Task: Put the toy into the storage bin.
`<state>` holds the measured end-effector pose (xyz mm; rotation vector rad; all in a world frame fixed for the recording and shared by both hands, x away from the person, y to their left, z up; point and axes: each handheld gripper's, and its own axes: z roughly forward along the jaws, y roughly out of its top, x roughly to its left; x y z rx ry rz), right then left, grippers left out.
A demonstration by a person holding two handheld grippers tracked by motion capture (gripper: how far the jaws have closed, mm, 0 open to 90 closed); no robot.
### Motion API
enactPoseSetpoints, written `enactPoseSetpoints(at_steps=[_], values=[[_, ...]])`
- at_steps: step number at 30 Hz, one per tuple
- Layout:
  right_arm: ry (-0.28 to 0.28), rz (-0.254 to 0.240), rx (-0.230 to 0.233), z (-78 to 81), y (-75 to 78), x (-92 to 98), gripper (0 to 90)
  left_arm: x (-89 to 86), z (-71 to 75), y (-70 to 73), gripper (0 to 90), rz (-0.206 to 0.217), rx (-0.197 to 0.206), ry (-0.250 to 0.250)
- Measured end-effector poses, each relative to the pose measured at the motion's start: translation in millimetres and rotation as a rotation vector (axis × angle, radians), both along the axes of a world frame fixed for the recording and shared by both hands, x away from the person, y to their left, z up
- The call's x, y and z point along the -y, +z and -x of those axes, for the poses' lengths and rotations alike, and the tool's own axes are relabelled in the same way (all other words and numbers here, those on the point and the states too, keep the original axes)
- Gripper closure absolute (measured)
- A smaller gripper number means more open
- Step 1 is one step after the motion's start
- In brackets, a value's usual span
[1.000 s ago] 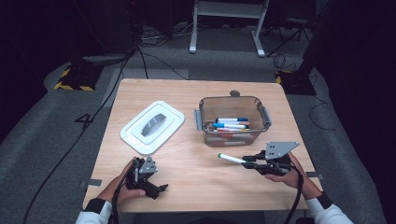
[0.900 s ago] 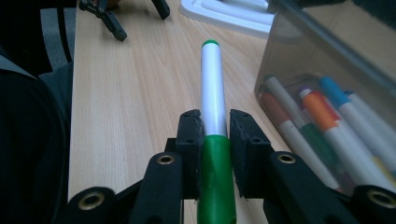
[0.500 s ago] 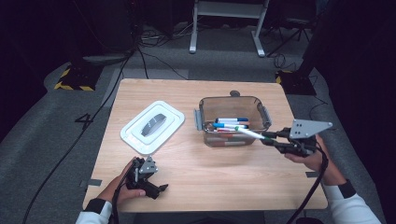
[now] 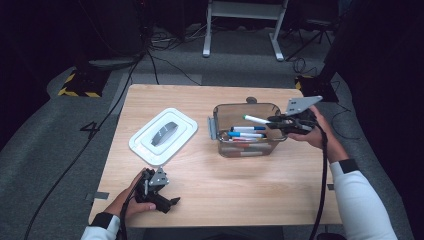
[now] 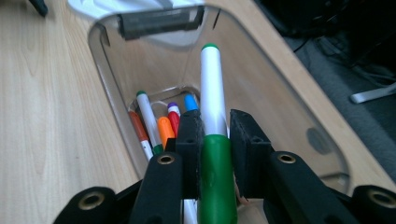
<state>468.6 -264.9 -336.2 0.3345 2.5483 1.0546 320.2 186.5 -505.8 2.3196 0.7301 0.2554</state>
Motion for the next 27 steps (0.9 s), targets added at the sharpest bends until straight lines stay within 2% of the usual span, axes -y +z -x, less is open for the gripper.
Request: enactPoseSetpoints(at_steps=[4,7,11,20,23,27], values=[[0.035,0.03,-0.067,-16.2,-16.4,-21.1,74.5,0.0,0.0,0.0,0.5,0.0,0.0,0.0],[0.072,0.086,-0.113,-24.8,-27.9,-36.1,74.5,0.0,0.0,0.0,0.4,0.0,0.0,0.0],[0.092,0.154,-0.164,-34.7,-38.4,-45.7,74.4,-0.1,0.1,0.1,0.4,-0.001,0.0,0.0],[0.028,0.23,-0.228,-47.9,-54.4,-42.5,74.0,0.0,0.0,0.0,0.5,0.0,0.0,0.0],[-0.006,0.217,-0.226,-48.5,-55.5,-37.1,71.4,0.0,0.1,0.0,0.5,0.0,0.0,0.0],[-0.054,0.169,-0.214,-47.3,-55.3,-30.2,60.6,0.0,0.1,0.0,0.5,0.0,0.0,0.0]])
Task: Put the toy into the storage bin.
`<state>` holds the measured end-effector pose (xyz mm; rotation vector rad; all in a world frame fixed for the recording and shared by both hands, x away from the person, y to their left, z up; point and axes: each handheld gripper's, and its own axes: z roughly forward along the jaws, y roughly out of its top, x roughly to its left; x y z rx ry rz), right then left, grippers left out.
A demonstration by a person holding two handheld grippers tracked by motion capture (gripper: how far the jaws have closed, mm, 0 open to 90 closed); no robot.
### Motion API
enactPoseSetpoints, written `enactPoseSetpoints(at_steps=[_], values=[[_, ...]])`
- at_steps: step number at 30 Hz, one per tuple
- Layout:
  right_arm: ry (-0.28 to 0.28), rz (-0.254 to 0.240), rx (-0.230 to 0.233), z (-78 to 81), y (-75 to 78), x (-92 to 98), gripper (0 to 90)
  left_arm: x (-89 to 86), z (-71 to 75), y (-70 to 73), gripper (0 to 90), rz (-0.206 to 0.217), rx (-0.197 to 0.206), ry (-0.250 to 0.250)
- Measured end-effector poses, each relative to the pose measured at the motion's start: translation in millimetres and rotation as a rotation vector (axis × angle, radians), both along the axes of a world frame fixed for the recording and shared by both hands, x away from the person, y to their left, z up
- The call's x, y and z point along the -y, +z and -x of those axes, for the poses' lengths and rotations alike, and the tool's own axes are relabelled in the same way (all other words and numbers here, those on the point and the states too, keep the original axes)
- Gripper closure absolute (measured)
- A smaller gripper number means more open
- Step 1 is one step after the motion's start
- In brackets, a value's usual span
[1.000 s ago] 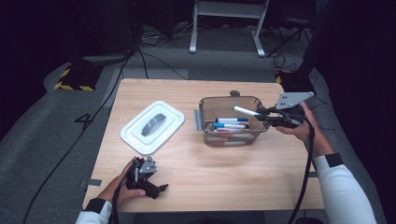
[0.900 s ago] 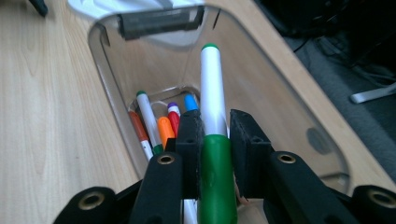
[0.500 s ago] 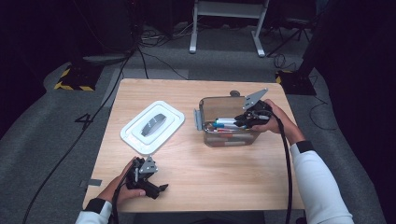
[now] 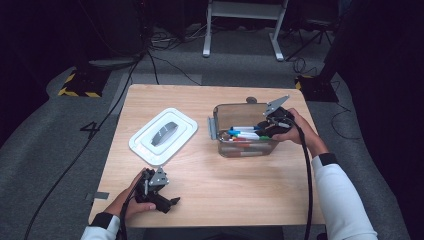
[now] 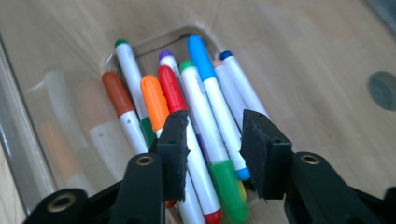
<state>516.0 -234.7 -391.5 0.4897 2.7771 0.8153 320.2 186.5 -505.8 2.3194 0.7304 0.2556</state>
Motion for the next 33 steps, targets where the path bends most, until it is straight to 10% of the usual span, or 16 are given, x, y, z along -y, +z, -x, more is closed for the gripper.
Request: enactPoseSetpoints(at_steps=[10,14,19,22,33], values=[[-0.169,-0.219,0.15,44.4,32.7,44.6,34.8,4.1,-1.3,3.2,2.6,-0.018,-0.009,0.016],[-0.191,-0.231,0.197,73.9,35.4,66.4,32.5,6.6,-1.2,7.6,18.1,-0.019,-0.002,0.012],[-0.275,-0.273,0.244,110.0,23.7,92.5,31.4,1.3,-2.0,15.2,16.1,0.018,0.008,-0.002],[-0.291,-0.337,0.22,128.9,9.7,103.6,30.1,-4.2,-3.7,23.3,16.8,0.043,0.048,0.035],[-0.291,-0.294,0.065,147.6,-60.8,104.6,31.1,-20.9,-36.2,43.3,17.7,0.035,0.127,0.145]])
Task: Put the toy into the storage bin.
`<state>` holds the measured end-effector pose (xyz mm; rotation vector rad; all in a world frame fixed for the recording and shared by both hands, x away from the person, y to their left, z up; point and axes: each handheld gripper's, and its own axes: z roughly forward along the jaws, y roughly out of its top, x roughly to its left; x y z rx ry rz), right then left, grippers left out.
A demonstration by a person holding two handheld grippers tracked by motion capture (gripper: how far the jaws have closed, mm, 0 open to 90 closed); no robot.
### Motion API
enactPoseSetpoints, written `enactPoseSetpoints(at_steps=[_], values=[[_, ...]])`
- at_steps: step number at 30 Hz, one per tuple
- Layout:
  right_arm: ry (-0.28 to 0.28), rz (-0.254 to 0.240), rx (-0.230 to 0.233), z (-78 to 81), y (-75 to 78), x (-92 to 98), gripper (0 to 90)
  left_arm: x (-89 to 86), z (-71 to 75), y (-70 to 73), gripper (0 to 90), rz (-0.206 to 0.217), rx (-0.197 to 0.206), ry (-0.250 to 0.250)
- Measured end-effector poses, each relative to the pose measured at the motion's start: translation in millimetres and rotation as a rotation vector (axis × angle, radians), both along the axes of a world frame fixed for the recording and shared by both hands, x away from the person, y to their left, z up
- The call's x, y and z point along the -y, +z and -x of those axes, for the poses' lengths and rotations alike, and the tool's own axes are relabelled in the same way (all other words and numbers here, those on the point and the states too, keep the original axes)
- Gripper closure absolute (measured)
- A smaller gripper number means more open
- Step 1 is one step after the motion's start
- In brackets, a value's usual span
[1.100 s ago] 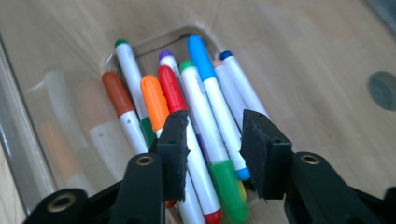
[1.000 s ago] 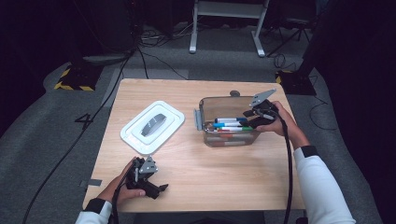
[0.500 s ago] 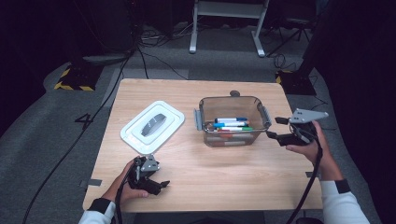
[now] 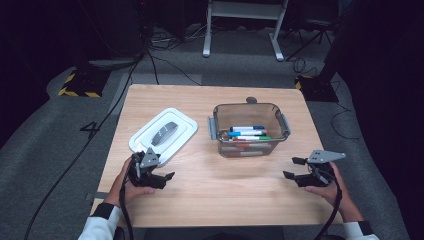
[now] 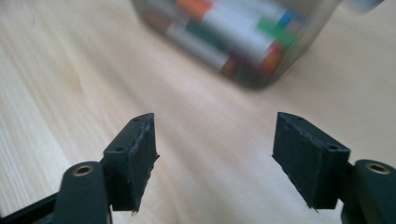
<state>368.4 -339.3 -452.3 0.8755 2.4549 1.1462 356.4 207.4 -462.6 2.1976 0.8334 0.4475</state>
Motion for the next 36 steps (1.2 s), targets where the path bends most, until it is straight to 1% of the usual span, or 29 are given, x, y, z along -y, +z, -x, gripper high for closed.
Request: enactPoseSetpoints(at_steps=[1,2,3,4,6,7,8,9,11,13,14,15,17,18,19,20,21,22,24,27,28,29,30,31,32,33,34,35,36], values=[[0.015,0.029,-0.013,0.1,-7.4,-3.0,32.1,-2.9,-8.8,2.9,17.7,0.006,0.004,0.022],[0.049,0.08,-0.048,-0.2,-20.7,-8.5,36.3,-6.7,-19.6,6.4,17.7,0.008,0.013,0.039],[0.057,0.082,-0.053,-0.8,-23.3,-9.7,36.4,-8.8,-25.7,7.8,17.7,0.014,0.019,0.051],[0.062,0.087,-0.054,-1.5,-25.5,-11.0,36.4,-9.8,-30.5,8.5,17.7,0.027,0.012,0.061],[0.067,0.079,-0.061,-2.7,-28.0,-13.4,36.8,-12.2,-43.9,10.1,17.7,0.036,-0.003,0.063],[0.074,0.076,-0.063,-3.5,-29.7,-14.7,36.8,-12.4,-50.7,10.7,17.6,0.028,-0.006,0.069],[0.081,0.081,-0.066,-4.0,-31.5,-16.4,36.8,-12.5,-56.8,11.0,17.6,0.015,-0.005,0.075],[0.082,0.089,-0.067,-4.3,-33.7,-18.2,36.7,-12.7,-63.3,10.9,17.7,0.006,-0.012,0.076],[0.086,0.094,-0.075,-5.2,-38.2,-20.2,36.7,-14.4,-75.5,10.8,17.7,0.017,-0.016,0.098],[0.097,0.096,-0.075,-5.1,-41.6,-21.3,36.2,-15.3,-87.3,10.1,17.9,0.013,-0.036,0.096],[0.097,0.088,-0.075,-5.4,-41.9,-21.3,36.3,-14.7,-91.2,9.3,19.9,0.021,-0.032,0.098],[0.095,0.083,-0.078,-5.8,-41.8,-21.2,36.6,-14.7,-95.6,9.5,25.7,0.018,-0.039,0.08],[0.097,0.077,-0.079,-6.1,-42.2,-21.1,36.8,-13.6,-103.7,9.3,34.6,0.018,-0.059,0.075],[0.097,0.075,-0.079,-6.1,-42.3,-21.2,36.8,-13.5,-106.2,9.4,38.3,0.009,-0.045,0.08],[0.096,0.077,-0.075,-6.0,-42.4,-21.4,36.9,-14.0,-109.1,8.6,41.5,0.017,-0.06,0.08],[0.098,0.079,-0.073,-5.7,-42.5,-21.7,36.7,-15.1,-112.2,7.4,42.7,0.022,-0.077,0.086],[0.098,0.078,-0.072,-5.3,-42.6,-22.0,36.7,-16.7,-114.2,6.8,43.1,0.035,-0.073,0.085],[0.101,0.077,-0.071,-5.1,-42.9,-22.2,36.7,-18.0,-115.9,6.8,42.9,0.054,-0.082,0.094],[0.106,0.077,-0.068,-4.8,-43.2,-23.0,36.7,-18.7,-118.1,6.9,41.0,0.064,-0.078,0.096],[0.111,0.079,-0.067,-4.0,-43.1,-24.0,36.6,-15.2,-117.9,6.3,33.0,0.064,-0.088,0.075],[0.114,0.079,-0.066,-3.6,-43.1,-24.1,36.6,-13.5,-118.0,6.2,30.2,0.059,-0.081,0.08],[0.118,0.08,-0.065,-3.1,-43.1,-24.3,36.6,-13.2,-118.7,6.3,26.9,0.046,-0.067,0.097],[0.121,0.08,-0.065,-3.0,-43.2,-24.4,36.6,-13.2,-119.9,5.8,22.7,0.04,-0.063,0.122],[0.122,0.08,-0.065,-2.8,-43.2,-24.6,36.6,-13.9,-120.3,5.9,20.1,0.045,-0.059,0.138],[0.123,0.079,-0.065,-2.7,-43.2,-24.6,36.6,-16.0,-120.8,5.7,20.5,0.068,-0.054,0.156],[0.124,0.079,-0.064,-2.7,-43.2,-24.7,36.6,-17.0,-121.6,5.5,22.2,0.068,-0.047,0.162],[0.124,0.08,-0.064,-2.7,-43.2,-24.7,36.5,-17.4,-122.4,4.7,22.1,0.061,-0.044,0.168],[0.124,0.08,-0.064,-2.8,-43.3,-24.8,36.5,-17.2,-123.2,3.6,21.7,0.061,-0.045,0.171],[0.124,0.08,-0.064,-2.8,-43.3,-24.9,36.3,-16.7,-124.9,1.0,21.7,0.048,-0.055,0.169]])
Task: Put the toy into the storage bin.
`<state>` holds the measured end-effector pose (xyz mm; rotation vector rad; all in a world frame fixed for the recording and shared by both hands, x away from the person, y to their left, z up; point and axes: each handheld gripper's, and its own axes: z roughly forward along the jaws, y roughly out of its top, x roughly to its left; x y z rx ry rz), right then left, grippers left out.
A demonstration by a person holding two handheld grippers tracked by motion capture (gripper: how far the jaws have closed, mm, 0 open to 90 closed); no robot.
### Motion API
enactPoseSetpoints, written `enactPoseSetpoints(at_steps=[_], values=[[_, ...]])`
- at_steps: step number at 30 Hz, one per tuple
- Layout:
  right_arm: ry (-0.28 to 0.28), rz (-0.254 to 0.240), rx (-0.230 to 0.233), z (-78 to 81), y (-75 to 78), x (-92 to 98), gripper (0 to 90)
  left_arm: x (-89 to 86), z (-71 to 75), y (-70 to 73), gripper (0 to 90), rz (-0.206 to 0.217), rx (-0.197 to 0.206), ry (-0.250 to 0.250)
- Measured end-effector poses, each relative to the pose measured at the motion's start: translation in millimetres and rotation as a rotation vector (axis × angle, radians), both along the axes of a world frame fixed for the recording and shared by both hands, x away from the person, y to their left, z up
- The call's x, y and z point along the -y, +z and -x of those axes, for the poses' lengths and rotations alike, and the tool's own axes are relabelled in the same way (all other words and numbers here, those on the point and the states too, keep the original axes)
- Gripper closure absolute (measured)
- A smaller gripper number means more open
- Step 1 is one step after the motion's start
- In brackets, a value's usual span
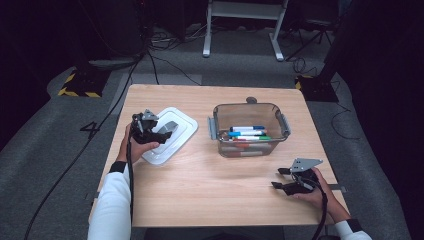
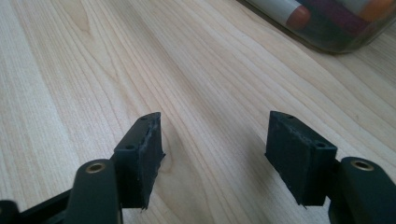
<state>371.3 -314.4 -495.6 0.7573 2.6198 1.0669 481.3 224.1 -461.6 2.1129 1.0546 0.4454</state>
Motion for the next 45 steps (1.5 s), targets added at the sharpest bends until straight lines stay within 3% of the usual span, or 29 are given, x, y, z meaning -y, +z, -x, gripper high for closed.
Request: enactPoseSetpoints(at_steps=[2,4,6,7,8,10,15,19,24,30,41,45], values=[[0.003,-0.001,-0.001,-0.3,-0.2,-0.6,35.8,2.7,-2.9,-5.4,22.7,-0.04,-0.015,0.003],[0.002,0.0,-0.001,-0.1,-0.2,-1.1,35.3,4.2,-5.8,-10.4,27.8,-0.045,-0.036,0.002],[0.003,0.0,0.0,-0.1,-0.3,-1.0,35.3,5.3,-6.4,-11.9,38.8,-0.054,-0.043,-0.002],[0.003,-0.001,0.0,0.0,-0.3,-1.0,35.2,7.8,-7.6,-15.2,38.8,-0.087,-0.05,-0.007],[0.003,-0.002,-0.001,0.2,-0.4,-1.0,35.2,9.2,-8.3,-16.9,46.3,-0.115,-0.058,-0.016],[0.004,-0.002,-0.001,0.2,-0.4,-1.0,34.9,9.7,-7.5,-15.7,66.2,-0.147,-0.026,-0.033],[0.009,-0.005,0.004,0.4,-0.8,-0.5,34.4,8.1,-7.4,-15.2,66.4,-0.137,-0.031,-0.059],[0.012,-0.005,0.002,0.4,-1.0,-0.4,33.5,5.8,-5.1,-10.1,66.5,-0.145,0.011,-0.045],[0.013,-0.01,0.008,1.2,-1.8,-0.2,32.6,3.0,1.4,6.1,66.6,-0.08,0.042,-0.07],[0.011,-0.014,0.008,1.6,-2.1,-0.1,32.6,4.4,4.5,32.6,66.6,-0.004,0.107,-0.097],[0.016,-0.02,0.012,1.8,-2.9,0.7,32.1,9.2,1.8,100.9,66.6,0.033,0.218,-0.103],[0.018,-0.023,0.015,1.7,-3.2,1.3,32.2,21.5,2.8,123.3,66.6,0.036,0.253,-0.139]])
